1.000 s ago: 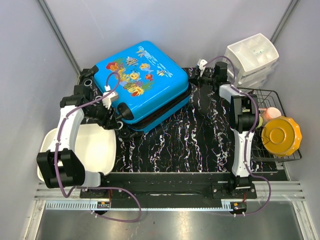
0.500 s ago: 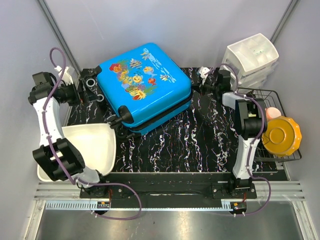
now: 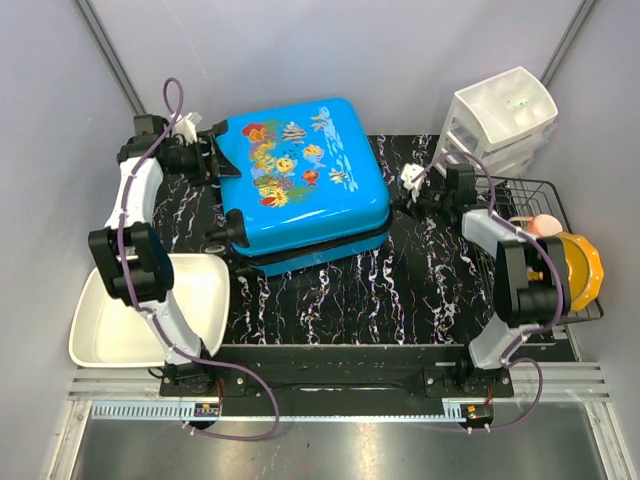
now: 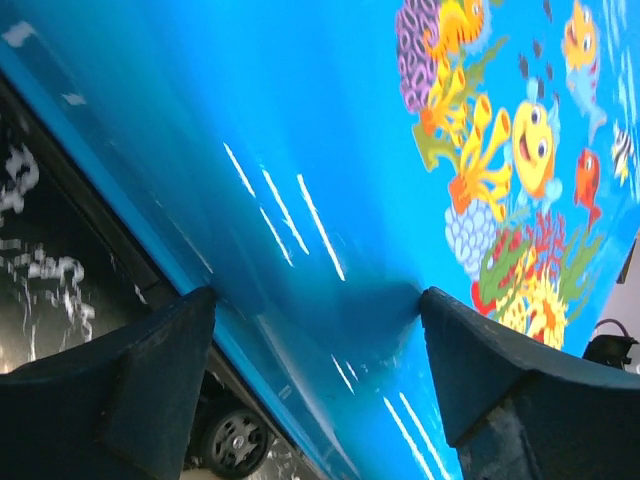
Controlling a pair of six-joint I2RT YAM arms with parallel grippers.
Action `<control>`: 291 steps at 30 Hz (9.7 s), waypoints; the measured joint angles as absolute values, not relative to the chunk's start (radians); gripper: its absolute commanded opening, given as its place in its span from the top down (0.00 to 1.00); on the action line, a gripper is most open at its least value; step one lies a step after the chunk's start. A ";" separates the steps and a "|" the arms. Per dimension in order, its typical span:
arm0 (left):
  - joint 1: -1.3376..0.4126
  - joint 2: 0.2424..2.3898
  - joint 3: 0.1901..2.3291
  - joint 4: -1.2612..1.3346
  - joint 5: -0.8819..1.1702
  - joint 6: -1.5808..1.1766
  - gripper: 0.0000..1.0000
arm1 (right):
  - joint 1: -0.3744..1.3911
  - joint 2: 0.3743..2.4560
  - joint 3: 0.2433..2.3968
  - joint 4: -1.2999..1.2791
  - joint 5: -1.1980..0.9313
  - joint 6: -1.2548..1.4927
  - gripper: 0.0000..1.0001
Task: Open, take out, and arrange the luggage
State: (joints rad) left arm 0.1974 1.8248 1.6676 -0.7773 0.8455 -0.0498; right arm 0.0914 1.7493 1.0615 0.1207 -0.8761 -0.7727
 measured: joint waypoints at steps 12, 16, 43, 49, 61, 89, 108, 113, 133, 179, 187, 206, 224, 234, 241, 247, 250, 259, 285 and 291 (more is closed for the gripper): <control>0.047 2.108 2.100 -0.721 0.732 0.023 0.01 | 0.228 1.403 0.812 -0.106 -0.833 -0.746 1.00; 0.117 2.000 1.998 -0.719 0.692 0.002 0.01 | 0.330 1.408 0.813 -0.088 -0.822 -0.644 1.00; 0.350 1.610 1.319 -0.378 0.471 -0.787 0.01 | 0.394 1.425 0.826 -0.067 -0.801 -0.507 1.00; 0.334 1.731 1.422 -0.326 0.504 -0.847 0.01 | 0.397 1.435 0.834 -0.069 -0.801 -0.506 1.00; 0.321 1.789 1.454 -0.274 0.580 -0.884 0.09 | 0.463 1.498 0.892 -0.055 -0.783 -0.474 1.00; 0.365 1.781 1.340 -0.206 0.638 -0.917 0.13 | 0.492 1.497 0.893 -0.042 -0.743 -0.471 1.00; 0.348 1.889 1.483 -0.220 0.618 -0.922 0.49 | 0.492 1.497 0.893 -0.043 -0.743 -0.476 1.00; 0.347 1.889 1.472 -0.189 0.625 -0.933 0.91 | 0.493 1.497 0.893 -0.044 -0.734 -0.480 1.00; 0.388 1.974 1.709 -0.521 0.704 -0.617 1.00 | 0.218 1.648 1.018 0.037 -0.622 -0.707 1.00; -0.553 1.169 1.114 -0.682 0.537 0.253 0.33 | 0.521 1.688 1.026 0.185 -0.539 -0.336 1.00; -0.717 1.314 1.036 -0.495 0.317 0.194 0.35 | 0.479 1.687 1.025 0.179 -0.544 -0.249 1.00; -0.802 1.635 1.100 -0.273 0.004 0.189 0.36 | 0.435 1.687 1.022 0.181 -0.541 -0.186 1.00; -0.908 1.697 1.118 -0.199 -0.311 0.033 0.20 | 0.412 1.687 1.022 0.200 -0.534 -0.181 1.00; -0.917 1.784 1.184 -0.247 -0.401 0.035 0.46 | 0.403 1.687 1.019 0.212 -0.538 -0.167 1.00; -0.878 1.781 1.199 -0.280 -0.327 0.077 0.85 | 0.399 1.687 1.019 0.219 -0.541 -0.152 1.00; -0.853 1.772 1.204 -0.292 -0.278 0.110 1.00 | 0.388 1.687 1.015 0.217 -0.562 -0.158 1.00; -0.876 1.762 1.197 -0.288 -0.291 0.151 1.00 | 0.377 1.682 1.006 0.214 -0.579 -0.162 1.00; -0.942 1.756 1.182 -0.269 -0.314 0.157 0.33 | 0.350 1.576 0.913 0.182 -0.589 -0.195 1.00; -0.941 1.879 1.284 -0.376 -0.372 0.066 0.93 | 0.308 1.572 0.907 0.199 -0.584 -0.179 1.00; -0.924 1.833 1.224 -0.319 -0.238 0.210 1.00 | 0.307 1.558 0.904 0.180 -0.587 -0.199 1.00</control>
